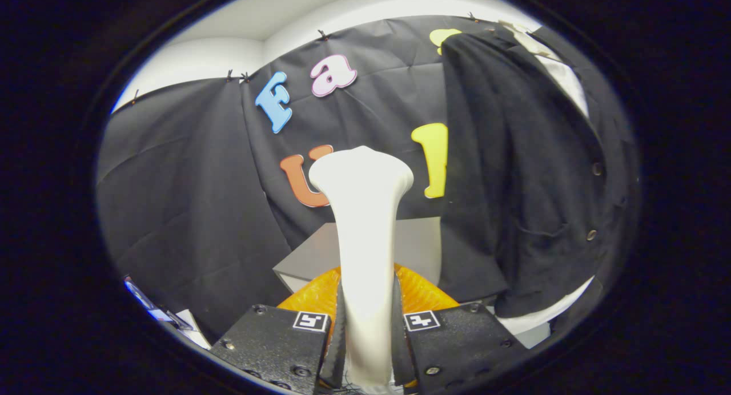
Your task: Iron the clothes twice with a garment steamer, once on the left side and once on the right side.
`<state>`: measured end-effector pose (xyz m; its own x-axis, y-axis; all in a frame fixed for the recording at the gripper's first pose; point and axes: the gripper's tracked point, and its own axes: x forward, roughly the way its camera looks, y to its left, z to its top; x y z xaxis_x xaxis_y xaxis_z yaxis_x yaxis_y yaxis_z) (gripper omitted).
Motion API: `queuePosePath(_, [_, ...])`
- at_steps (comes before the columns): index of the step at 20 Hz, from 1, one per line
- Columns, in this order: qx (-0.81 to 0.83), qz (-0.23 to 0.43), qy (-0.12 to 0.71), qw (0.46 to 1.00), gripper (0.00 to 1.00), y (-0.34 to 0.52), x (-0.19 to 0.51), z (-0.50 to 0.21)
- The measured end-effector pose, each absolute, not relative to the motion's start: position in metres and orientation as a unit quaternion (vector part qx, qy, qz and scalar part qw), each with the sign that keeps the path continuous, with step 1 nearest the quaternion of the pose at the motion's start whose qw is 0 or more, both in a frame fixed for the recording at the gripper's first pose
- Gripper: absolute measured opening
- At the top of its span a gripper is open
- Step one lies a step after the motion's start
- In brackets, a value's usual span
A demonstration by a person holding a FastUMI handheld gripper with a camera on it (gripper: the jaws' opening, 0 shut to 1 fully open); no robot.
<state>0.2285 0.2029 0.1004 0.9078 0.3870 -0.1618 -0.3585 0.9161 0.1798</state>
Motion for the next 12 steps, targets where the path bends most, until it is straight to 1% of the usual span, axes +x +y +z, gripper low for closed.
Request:
queuePosePath(5, [0.081,0.144,0.080,0.983,0.35,0.128,0.165,0.096])
queuePosePath(12, [0.077,0.048,0.046,0.995,0.35,0.019,0.124,0.101])
